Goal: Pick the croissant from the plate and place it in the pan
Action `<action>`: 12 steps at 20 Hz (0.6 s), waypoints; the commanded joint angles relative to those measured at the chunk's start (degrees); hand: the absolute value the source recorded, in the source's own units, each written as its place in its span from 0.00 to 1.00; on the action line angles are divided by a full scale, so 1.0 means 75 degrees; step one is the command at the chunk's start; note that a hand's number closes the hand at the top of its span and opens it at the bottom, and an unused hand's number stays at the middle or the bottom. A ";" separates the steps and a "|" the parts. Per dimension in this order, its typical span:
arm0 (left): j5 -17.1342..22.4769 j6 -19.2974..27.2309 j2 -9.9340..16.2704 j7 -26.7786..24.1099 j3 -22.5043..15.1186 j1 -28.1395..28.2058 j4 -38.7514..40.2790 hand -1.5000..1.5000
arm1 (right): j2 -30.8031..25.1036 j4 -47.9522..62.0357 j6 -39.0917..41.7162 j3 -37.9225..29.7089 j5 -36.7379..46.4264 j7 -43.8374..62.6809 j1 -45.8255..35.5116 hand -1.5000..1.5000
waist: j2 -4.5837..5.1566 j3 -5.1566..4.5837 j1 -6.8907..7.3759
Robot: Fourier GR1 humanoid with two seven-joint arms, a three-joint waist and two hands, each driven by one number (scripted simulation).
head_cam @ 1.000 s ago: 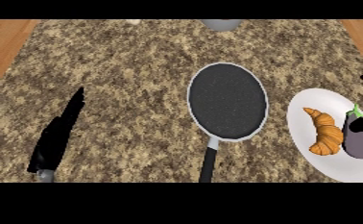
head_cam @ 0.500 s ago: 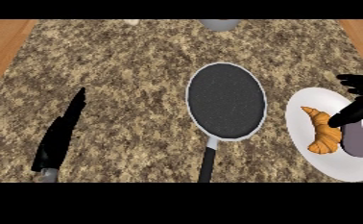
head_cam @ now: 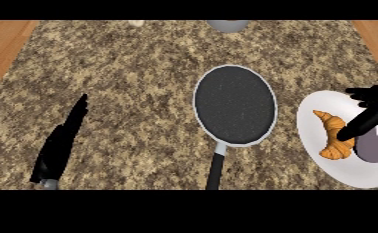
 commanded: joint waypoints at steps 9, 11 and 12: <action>-0.0217 -0.0318 -0.0213 0.0118 0.0239 0.0056 -0.0169 0.50 | 0.0900 0.0537 0.0184 0.0125 0.0810 0.0532 -0.0082 0.00 | 0.0004 0.0003 0.0005; -0.0419 -0.0093 -0.0510 0.0377 0.0190 -0.0341 0.0117 0.50 | 0.0724 0.0748 0.0428 -0.0103 0.0815 0.0347 -0.0047 0.00 | 0.0008 0.0003 -0.0020; -0.0571 -0.0043 -0.0421 0.0848 0.0005 0.0002 -0.0736 0.50 | 0.0746 0.0634 0.0382 -0.0048 0.0839 0.0376 0.0135 0.00 | -0.0003 0.0005 -0.0005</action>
